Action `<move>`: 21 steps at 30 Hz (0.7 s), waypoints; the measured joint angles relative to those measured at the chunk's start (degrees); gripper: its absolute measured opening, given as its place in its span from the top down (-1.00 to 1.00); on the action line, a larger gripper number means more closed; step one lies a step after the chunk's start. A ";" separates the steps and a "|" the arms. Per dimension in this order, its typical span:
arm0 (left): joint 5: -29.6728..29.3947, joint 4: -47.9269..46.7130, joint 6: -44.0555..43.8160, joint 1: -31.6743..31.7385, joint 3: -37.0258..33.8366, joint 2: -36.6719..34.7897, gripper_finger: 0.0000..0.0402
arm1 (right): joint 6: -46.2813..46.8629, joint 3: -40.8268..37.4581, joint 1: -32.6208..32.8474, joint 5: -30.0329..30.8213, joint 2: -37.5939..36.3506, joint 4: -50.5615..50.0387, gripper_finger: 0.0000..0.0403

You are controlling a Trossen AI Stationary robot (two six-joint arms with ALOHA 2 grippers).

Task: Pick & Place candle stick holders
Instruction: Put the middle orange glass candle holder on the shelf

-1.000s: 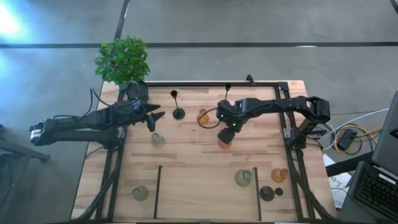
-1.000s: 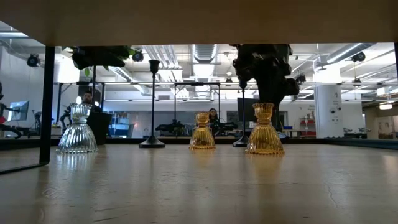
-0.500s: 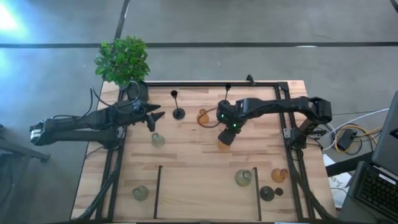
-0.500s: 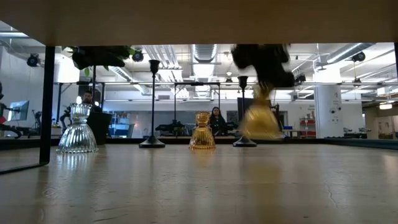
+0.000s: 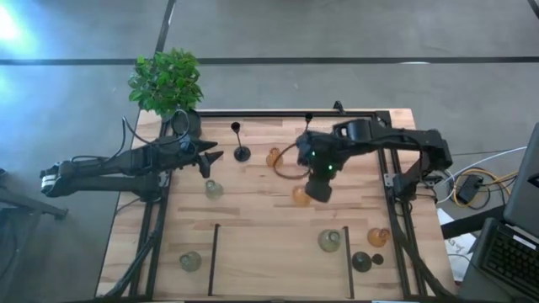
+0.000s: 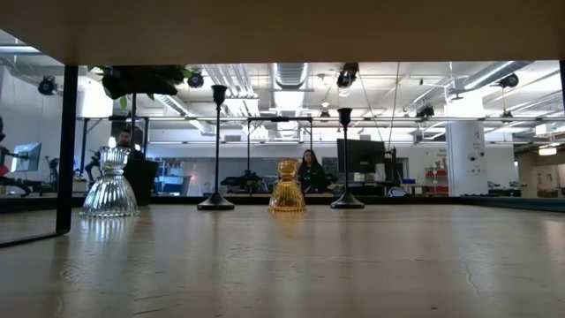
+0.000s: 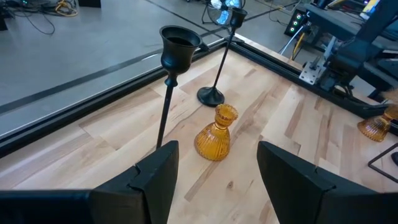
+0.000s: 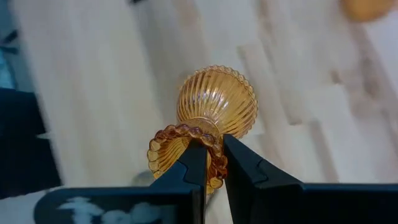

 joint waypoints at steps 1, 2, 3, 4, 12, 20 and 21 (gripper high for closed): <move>0.00 0.00 0.00 0.02 0.00 0.00 -0.11 | 0.70 1.36 1.16 0.00 0.32 -0.08 0.89; -0.08 0.00 0.00 0.00 0.00 0.00 -0.11 | 1.14 2.43 2.21 -0.06 0.74 -0.39 0.89; -0.13 0.00 0.00 0.02 0.00 0.00 -0.11 | 1.43 3.31 3.31 -0.14 1.39 -0.87 0.89; -0.13 0.04 0.00 0.02 0.00 0.00 -0.11 | 1.58 4.16 4.33 -0.18 2.12 -1.29 0.89; -0.15 0.13 -0.09 0.02 0.00 0.02 -0.11 | 1.73 7.50 9.71 -2.78 8.07 -3.05 0.89; -0.15 0.13 0.38 0.00 0.00 0.00 -0.11 | 2.16 9.91 12.60 -3.84 11.45 -4.06 0.89; -0.17 0.13 0.46 0.02 0.00 0.00 -0.11 | 2.26 9.98 12.95 -3.89 11.51 -3.95 0.89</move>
